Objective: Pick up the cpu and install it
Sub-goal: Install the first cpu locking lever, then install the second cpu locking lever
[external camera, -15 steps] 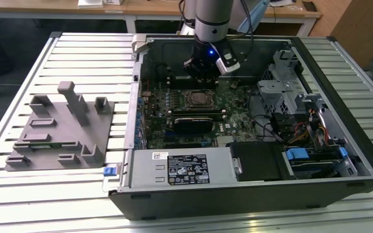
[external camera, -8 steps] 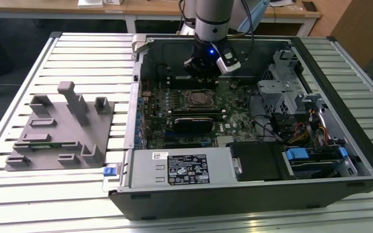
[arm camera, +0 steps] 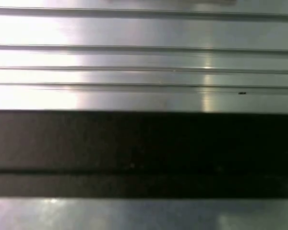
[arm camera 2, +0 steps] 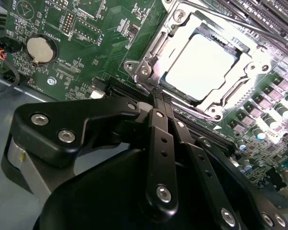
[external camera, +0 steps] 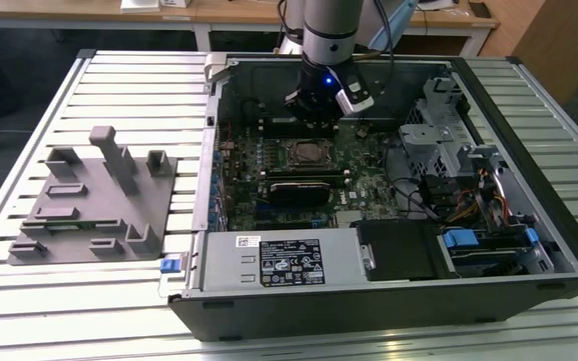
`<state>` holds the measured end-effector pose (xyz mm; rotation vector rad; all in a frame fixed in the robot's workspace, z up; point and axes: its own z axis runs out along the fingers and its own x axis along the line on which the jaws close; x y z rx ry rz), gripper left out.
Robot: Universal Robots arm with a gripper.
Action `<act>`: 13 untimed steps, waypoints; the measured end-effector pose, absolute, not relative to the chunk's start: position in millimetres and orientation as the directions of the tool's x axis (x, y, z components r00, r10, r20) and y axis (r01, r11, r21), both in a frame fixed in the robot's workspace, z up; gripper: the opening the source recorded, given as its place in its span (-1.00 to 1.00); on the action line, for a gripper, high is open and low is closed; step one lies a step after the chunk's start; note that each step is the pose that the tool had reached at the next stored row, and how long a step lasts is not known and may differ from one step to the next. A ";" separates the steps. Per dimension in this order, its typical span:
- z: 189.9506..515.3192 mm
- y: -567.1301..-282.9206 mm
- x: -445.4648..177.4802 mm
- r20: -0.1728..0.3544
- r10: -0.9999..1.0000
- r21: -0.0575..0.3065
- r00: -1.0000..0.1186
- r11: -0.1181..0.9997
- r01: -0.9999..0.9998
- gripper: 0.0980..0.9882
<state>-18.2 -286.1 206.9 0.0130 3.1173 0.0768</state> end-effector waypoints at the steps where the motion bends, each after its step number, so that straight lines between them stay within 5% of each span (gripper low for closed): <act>1: 206.9 -286.2 -18.0 -0.023 0.009 0.049 -1.000 0.999 0.008 -0.95; 13: 206.7 -290.4 -15.6 -0.023 0.009 0.049 -1.000 0.999 0.008 -0.95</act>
